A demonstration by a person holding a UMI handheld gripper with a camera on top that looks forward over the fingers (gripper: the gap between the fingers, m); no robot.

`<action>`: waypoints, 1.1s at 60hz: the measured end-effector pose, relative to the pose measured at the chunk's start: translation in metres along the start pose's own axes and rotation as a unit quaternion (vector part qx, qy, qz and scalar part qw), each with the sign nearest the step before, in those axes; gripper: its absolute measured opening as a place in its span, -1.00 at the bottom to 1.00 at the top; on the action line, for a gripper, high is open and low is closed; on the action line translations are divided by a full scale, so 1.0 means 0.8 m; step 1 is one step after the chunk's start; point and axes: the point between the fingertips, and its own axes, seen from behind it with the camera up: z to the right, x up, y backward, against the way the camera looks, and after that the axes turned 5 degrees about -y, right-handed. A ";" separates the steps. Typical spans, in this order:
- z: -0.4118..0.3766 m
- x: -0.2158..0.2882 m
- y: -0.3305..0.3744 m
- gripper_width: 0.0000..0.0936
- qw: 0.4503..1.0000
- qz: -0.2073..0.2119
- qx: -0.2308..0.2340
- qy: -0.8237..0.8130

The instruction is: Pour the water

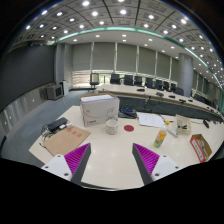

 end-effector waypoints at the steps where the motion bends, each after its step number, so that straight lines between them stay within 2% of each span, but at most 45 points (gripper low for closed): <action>1: 0.005 -0.001 0.001 0.83 1.000 0.000 -0.006 -0.002; 14: 0.118 -0.029 -0.042 0.84 0.996 -0.010 -0.079 -0.048; 25: 0.246 -0.051 -0.119 0.84 0.991 0.004 -0.128 -0.048; 40: 0.371 -0.047 -0.281 0.83 0.990 0.049 -0.127 -0.019; 51: 0.429 -0.053 -0.395 0.82 0.991 0.054 -0.113 -0.041; 62: 0.445 -0.074 -0.460 0.45 0.993 0.039 -0.092 -0.068; 66: 0.448 -0.070 -0.468 0.11 0.992 0.046 -0.090 -0.077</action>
